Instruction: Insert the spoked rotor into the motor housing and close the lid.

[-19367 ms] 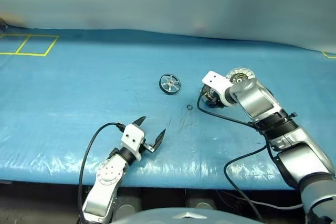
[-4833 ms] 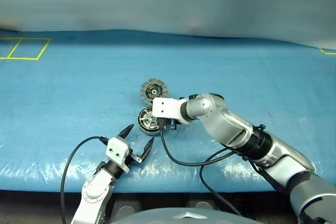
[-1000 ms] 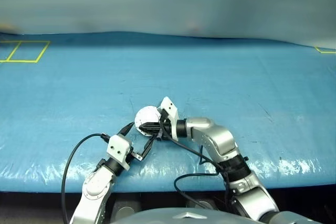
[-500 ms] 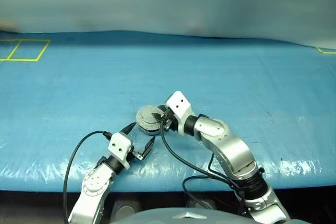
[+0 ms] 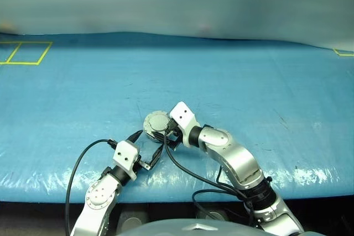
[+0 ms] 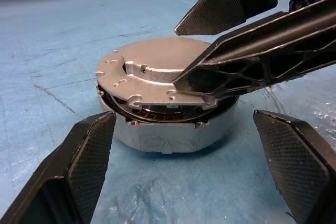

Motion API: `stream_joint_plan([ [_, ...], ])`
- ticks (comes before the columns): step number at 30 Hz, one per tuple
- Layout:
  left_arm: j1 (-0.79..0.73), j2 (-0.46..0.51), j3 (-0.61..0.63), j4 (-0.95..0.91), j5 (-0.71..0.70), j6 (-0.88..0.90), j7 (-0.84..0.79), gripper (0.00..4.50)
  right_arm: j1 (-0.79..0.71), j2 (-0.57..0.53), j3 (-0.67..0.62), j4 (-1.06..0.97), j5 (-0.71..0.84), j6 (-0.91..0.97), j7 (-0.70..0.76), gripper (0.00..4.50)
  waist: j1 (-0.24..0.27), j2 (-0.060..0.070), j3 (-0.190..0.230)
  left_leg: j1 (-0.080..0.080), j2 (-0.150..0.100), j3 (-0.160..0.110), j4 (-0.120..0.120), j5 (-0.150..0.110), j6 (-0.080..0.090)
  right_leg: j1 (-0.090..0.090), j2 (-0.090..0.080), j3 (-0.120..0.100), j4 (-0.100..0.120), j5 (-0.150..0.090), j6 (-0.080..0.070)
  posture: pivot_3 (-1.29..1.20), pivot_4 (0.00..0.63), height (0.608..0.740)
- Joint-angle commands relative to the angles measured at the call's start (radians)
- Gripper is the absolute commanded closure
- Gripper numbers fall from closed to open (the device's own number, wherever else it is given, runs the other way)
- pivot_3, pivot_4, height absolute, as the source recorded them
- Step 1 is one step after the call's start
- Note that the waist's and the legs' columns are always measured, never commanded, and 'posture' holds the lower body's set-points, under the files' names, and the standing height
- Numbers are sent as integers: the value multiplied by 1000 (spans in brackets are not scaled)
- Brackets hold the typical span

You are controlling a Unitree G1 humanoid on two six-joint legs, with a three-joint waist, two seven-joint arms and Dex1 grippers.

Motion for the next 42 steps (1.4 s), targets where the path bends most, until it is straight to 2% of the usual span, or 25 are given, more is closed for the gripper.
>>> stream_joint_plan([
  [1,15,-10,1,-37,5,-47,15,0,-27,27,1,23,-1,-50,-10,12,0,0,0,0,0,0,0,0,0,0,0,0,0,0,0,0,150,740],
  [2,21,-12,3,-32,6,-58,18,0,-28,31,1,32,-1,-57,-12,12,0,-1,0,0,0,0,0,0,0,-1,0,0,0,0,0,0,150,740],
  [5,41,-13,8,-17,6,-84,24,0,-26,45,-1,57,-5,-76,-23,586,0,-1,0,0,0,0,-1,0,0,-1,0,0,-1,0,0,0,150,740],
  [6,44,-13,8,-14,6,-89,25,0,-25,46,0,61,-7,-81,-24,973,0,-1,0,0,0,0,-1,0,0,-1,0,0,-1,0,0,0,150,740],
  [8,49,-13,9,-8,7,-98,27,0,-20,45,3,65,-9,-91,-25,1472,0,-1,0,0,0,0,-2,0,0,-1,0,0,-1,0,0,0,150,740],
  [22,35,-13,8,28,10,-120,26,0,-17,6,64,85,-105,-125,-57,1471,-2,-1,0,1,0,0,-1,0,0,-2,0,0,-1,0,0,0,150,740],
  [37,21,-9,2,40,17,-111,18,0,-53,-47,74,117,-126,-51,-39,1471,3,-3,-1,2,0,0,-1,0,0,-2,0,0,-2,0,0,0,150,740],
  [40,16,-15,4,20,5,-78,23,0,-47,-40,72,115,-118,-43,-42,1471,4,-3,-2,2,0,0,-1,0,0,-2,0,0,-2,0,0,0,150,740],
  [42,2,-46,37,-26,-80,-30,39,0,-41,-36,74,107,-115,-40,-44,1471,4,-3,-2,3,0,0,-1,0,0,-1,0,0,-2,0,0,0,150,740],
])
